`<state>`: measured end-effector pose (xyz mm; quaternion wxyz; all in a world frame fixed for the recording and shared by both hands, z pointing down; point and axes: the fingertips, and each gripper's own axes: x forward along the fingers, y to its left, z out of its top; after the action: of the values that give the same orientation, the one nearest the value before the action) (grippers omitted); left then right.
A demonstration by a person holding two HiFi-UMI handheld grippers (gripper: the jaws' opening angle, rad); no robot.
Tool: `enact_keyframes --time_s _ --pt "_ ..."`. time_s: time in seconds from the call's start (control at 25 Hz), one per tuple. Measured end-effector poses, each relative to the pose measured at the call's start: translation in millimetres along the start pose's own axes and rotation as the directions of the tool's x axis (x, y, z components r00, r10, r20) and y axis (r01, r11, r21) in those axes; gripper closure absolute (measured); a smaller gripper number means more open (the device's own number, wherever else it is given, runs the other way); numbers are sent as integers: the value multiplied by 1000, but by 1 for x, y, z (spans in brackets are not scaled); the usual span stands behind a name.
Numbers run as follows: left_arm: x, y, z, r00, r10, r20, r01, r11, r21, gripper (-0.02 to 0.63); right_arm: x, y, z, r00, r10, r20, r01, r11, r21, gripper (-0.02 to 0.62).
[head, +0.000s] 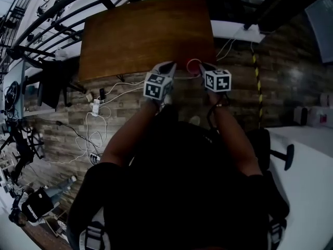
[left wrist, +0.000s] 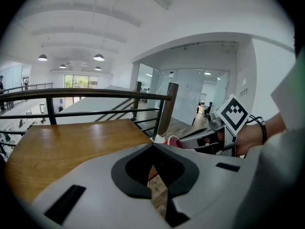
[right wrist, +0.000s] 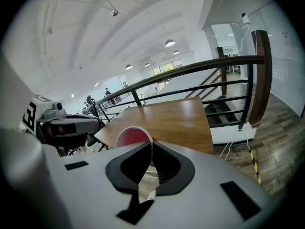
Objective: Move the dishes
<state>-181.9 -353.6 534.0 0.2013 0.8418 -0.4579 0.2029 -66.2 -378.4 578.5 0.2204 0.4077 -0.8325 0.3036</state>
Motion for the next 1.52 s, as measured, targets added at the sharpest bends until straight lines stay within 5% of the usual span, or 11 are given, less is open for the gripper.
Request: enact_keyframes --time_s 0.4,0.72,1.52 --pt "31 96 58 997 -80 20 79 995 58 611 68 -2 72 996 -88 19 87 995 41 575" --pt "61 130 60 995 -102 8 102 994 43 611 92 -18 79 992 -128 -18 129 988 87 574" --pt "177 173 48 995 32 -98 -42 994 -98 611 216 -117 90 973 23 -229 8 991 135 574"
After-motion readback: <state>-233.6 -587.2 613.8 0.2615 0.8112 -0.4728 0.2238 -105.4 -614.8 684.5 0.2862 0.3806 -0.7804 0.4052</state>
